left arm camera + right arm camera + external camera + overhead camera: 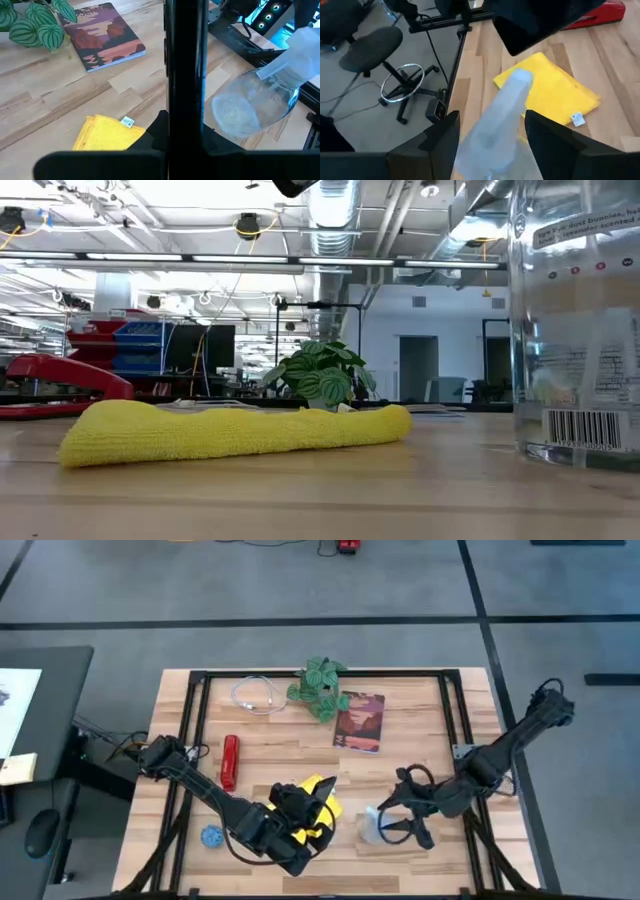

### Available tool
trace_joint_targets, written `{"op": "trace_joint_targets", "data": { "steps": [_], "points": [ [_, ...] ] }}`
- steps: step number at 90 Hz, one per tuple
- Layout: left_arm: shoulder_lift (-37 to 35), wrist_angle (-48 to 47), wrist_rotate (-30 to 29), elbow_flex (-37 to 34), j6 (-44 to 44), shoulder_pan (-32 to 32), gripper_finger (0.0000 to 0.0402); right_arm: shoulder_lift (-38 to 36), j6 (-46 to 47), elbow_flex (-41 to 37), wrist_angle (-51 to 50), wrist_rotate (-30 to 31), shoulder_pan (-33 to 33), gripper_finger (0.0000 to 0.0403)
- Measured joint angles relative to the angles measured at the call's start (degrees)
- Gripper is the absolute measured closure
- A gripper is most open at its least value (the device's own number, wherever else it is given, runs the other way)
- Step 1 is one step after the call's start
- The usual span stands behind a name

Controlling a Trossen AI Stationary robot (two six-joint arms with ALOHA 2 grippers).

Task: Apply microfiber cloth
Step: Spray the front of the cellphone using the spray cleaning bottle

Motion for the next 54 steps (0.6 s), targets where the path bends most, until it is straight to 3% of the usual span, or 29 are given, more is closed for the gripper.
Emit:
{"op": "trace_joint_targets", "data": {
  "steps": [14,32,54],
  "points": [
    [0.04,0.15,0.07,0.01,-0.1,-0.01,0.0395,3.38,1.85,4.47,-5.67,5.45,1.39,0.0219],
    [0.04,0.33,0.17,0.02,-0.15,-0.07,0.0395,5.19,0.73,9.59,-13.98,9.3,2.09,0.034],
    [0.04,0.7,0.14,0.04,-0.4,-0.09,0.0395,1.04,-2.38,14.21,-31.03,15.64,-0.66,0.034]
  ]
}}
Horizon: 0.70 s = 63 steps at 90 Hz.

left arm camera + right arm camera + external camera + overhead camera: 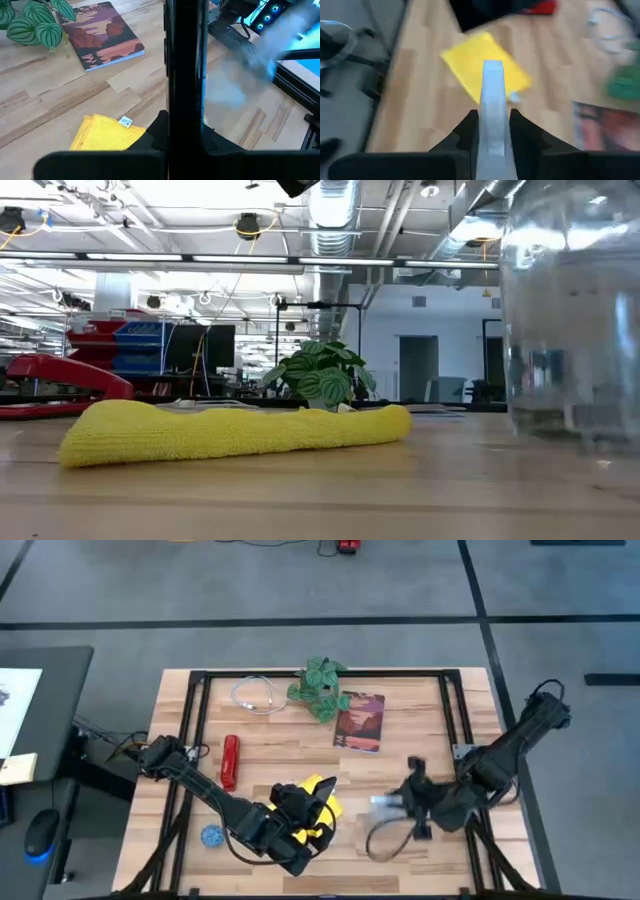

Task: Apply microfiber cloth
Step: Spray the front of the cellphone using the spray cleaning bottle

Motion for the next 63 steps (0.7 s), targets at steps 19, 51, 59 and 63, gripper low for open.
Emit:
{"op": "trace_joint_targets", "data": {
  "steps": [19,51,59,63],
  "points": [
    [0.13,9.82,-2.68,-8.97,-2.37,-1.22,0.0399,-8.84,-8.95,0.0,-2.17,0.92,-6.16,0.034],
    [0.11,22.04,-3.67,-26.73,-2.96,0.06,0.0399,-13.62,-18.53,0.04,-2.61,-5.63,-15.02,0.0341],
    [0.1,22.72,-3.91,-28.51,-2.96,0.76,0.0398,-13.45,-18.66,0.01,-2.85,-6.16,-15.27,0.0342],
    [0.02,23.21,-4.07,-29.33,-3.16,1.01,0.0397,-13.47,-18.28,-0.26,-2.63,-6.27,-15.25,0.0342]
  ]
}}
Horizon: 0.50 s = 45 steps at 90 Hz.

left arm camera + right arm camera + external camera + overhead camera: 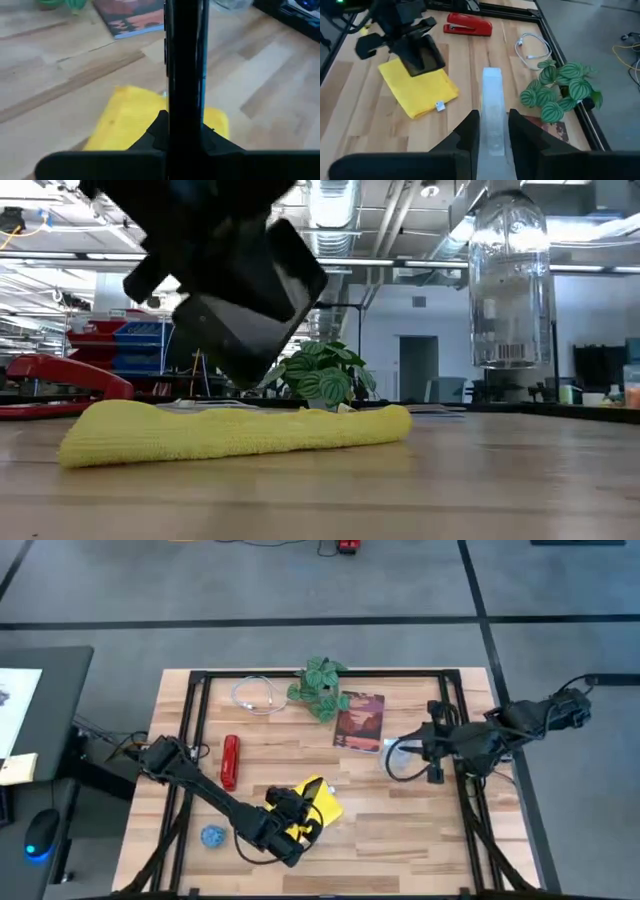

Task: Apply microfiber cloth
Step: Spray the front of the cellphone using the spray cleaning bottle

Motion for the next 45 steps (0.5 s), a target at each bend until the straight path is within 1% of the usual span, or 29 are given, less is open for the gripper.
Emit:
{"op": "trace_joint_targets", "data": {
  "steps": [29,45],
  "points": [
    [0.02,0.77,1.47,-0.93,-0.16,1.09,0.0396,-0.13,1.75,-6.36,-0.08,-0.74,0.52,0.0334],
    [0.02,1.17,2.5,-0.92,-1.83,1.04,0.0396,-0.16,2.15,-6.87,-2.1,-0.78,-0.01,0.0326]
  ]
}}
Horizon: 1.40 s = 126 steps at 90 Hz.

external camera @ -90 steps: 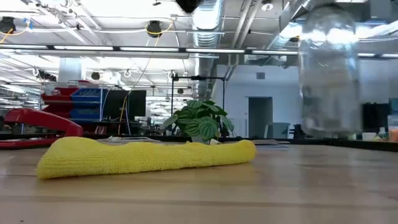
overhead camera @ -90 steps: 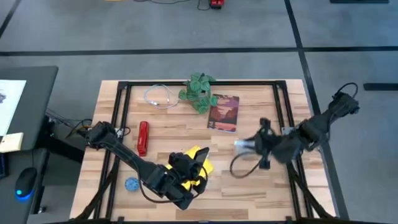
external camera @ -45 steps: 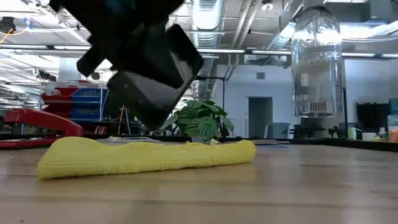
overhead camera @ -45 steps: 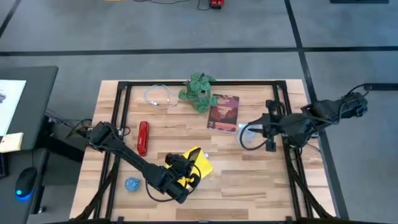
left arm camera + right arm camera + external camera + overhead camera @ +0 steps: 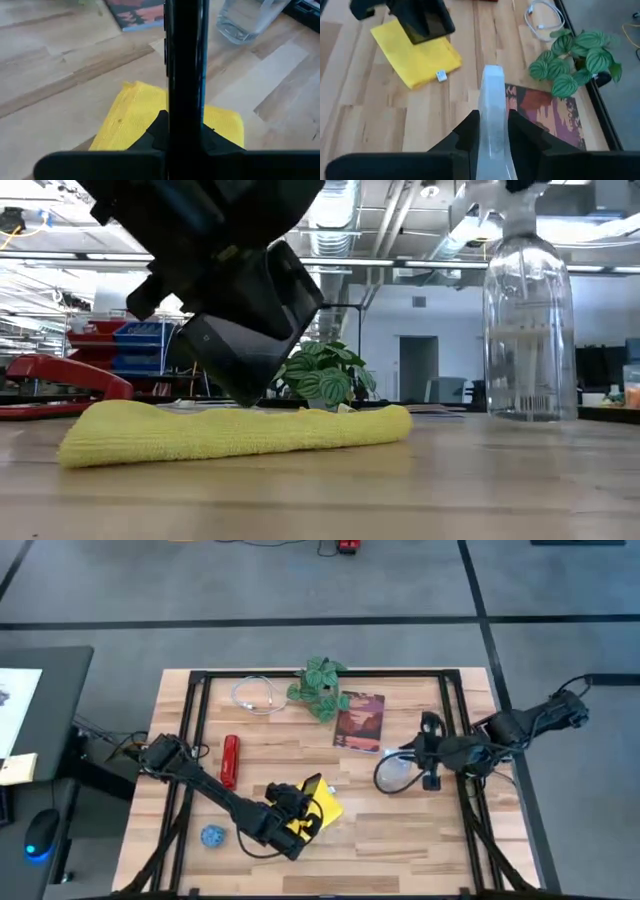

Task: Apply microfiber cloth
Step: Spray the front of the cellphone using the spray cleaning bottle, then wipe the front of the cellphone using the microfiber cloth

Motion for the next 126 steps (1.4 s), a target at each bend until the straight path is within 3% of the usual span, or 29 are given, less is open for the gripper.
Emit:
{"op": "trace_joint_targets", "data": {
  "steps": [9,28,37,59,78,91,126],
  "points": [
    [0.0,0.54,0.78,0.0,-0.31,-0.01,0.0395,-0.61,-0.18,0.08,-0.39,-0.01,-0.04,0.0296],
    [0.0,0.84,1.69,0.0,0.42,0.03,0.0395,-2.6,-0.84,2.07,-1.23,1.44,-0.02,0.0192],
    [0.0,0.92,3.69,0.0,1.49,0.06,0.0395,-2.75,-3.05,6.04,-1.26,3.35,0.33,0.0171],
    [0.0,0.84,15.18,0.0,-4.09,0.19,0.0397,2.57,-6.38,17.75,3.98,3.41,2.81,0.0191],
    [-0.19,-4.14,18.44,0.15,-5.8,0.0,0.0398,13.06,-5.18,21.06,11.45,2.82,8.3,0.0213],
    [-0.24,-5.04,25.39,0.2,-2.47,0.95,0.0399,21.22,0.1,23.01,14.64,2.4,11.7,0.0221],
    [-0.26,-3.87,31.24,0.04,-1.48,0.28,0.0396,35.72,15.84,25.44,15.06,-4.81,14.87,0.023]
  ]
}}
